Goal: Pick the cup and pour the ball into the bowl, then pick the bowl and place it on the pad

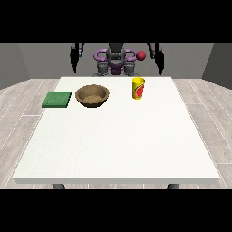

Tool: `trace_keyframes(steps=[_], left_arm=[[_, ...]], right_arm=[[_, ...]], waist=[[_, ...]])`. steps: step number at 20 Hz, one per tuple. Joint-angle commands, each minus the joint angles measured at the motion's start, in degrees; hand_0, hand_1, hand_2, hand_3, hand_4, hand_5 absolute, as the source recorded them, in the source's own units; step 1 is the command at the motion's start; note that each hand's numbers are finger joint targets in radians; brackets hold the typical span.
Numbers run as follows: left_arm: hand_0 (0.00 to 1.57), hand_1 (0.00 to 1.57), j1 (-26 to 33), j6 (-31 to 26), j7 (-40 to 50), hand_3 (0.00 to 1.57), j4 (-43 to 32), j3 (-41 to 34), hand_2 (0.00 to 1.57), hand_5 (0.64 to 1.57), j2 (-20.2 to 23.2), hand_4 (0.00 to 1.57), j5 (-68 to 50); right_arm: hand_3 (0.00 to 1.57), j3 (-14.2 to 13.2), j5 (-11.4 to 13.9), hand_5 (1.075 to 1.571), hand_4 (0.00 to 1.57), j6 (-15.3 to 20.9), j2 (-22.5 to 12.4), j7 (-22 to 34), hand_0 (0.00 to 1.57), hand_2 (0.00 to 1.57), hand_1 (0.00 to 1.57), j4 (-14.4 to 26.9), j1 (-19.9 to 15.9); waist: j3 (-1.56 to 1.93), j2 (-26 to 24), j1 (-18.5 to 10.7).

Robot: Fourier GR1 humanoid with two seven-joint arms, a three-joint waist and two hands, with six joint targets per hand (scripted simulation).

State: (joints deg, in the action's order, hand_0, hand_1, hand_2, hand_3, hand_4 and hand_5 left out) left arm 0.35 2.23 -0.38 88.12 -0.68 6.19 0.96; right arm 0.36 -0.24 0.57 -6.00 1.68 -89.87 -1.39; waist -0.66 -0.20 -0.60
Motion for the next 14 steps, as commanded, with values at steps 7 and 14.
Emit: trace_keyframes(steps=[7, 14], left_arm=[[0.00, 0.00, -4.29, -2.15, 10.70, 0.00, 9.94, -1.37, 0.00, 1.557, -2.04, 0.00, -9.21], [0.00, 0.00, -3.54, -8.03, 3.95, 0.00, 9.33, -11.31, 0.00, 1.547, 4.91, 0.00, -15.53]], right_arm=[[0.00, -7.54, -9.90, 1.569, 0.00, -6.75, -5.66, 3.15, 0.00, 0.00, 0.00, -3.17, 2.36], [0.00, -15.16, -16.22, 1.570, 0.00, -13.88, -11.34, 0.50, 0.00, 0.00, 0.00, -4.15, 1.36]], waist=[[0.81, -14.58, 1.44], [0.65, -5.69, 1.57]])
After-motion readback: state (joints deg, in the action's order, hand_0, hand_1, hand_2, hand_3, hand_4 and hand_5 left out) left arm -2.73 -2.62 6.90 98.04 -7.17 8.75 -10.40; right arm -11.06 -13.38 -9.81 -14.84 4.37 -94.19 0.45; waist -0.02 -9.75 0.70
